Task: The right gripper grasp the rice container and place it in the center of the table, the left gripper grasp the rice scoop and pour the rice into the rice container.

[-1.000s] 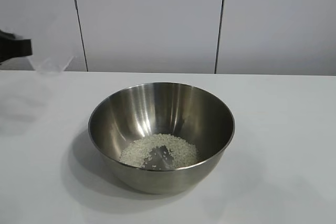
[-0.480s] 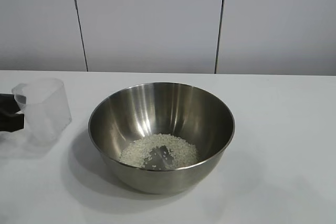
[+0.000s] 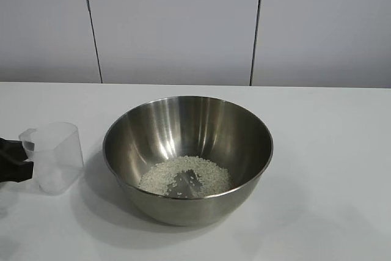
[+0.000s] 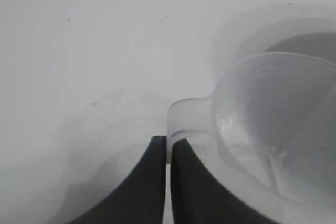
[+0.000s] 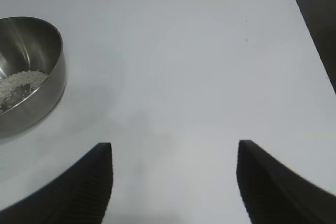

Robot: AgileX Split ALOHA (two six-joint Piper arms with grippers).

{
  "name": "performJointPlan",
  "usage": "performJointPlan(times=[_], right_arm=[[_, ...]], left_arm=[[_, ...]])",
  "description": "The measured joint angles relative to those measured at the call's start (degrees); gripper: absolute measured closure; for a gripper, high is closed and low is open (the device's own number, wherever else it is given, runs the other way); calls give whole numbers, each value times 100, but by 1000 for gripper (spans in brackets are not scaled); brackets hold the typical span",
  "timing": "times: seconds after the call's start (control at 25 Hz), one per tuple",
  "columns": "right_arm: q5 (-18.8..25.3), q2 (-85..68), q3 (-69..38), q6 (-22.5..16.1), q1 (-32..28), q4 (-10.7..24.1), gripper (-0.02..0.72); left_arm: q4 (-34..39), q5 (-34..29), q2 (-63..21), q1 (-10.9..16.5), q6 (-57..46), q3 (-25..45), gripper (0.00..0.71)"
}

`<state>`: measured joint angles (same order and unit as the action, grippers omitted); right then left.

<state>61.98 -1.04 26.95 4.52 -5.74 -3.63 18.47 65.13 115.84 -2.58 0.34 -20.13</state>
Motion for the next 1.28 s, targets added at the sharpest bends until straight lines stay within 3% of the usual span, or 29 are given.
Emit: performJointPlan(times=[0.2, 0.32, 0.8, 0.92, 1.28], right_arm=[[0, 0, 0, 0, 0, 0, 237], [0, 0, 0, 0, 0, 0, 237], [0, 0, 0, 0, 0, 0, 237], [0, 0, 0, 0, 0, 0, 237], [0, 0, 0, 0, 0, 0, 237]], left_arm=[[0, 37, 0, 0, 0, 0, 485], [-26, 55, 0, 0, 0, 0, 424], [-912, 88, 0, 24, 52, 532, 402], [-937, 88, -46, 211, -34, 532, 401], [-947, 36, -1066, 1160, -679, 148, 376]])
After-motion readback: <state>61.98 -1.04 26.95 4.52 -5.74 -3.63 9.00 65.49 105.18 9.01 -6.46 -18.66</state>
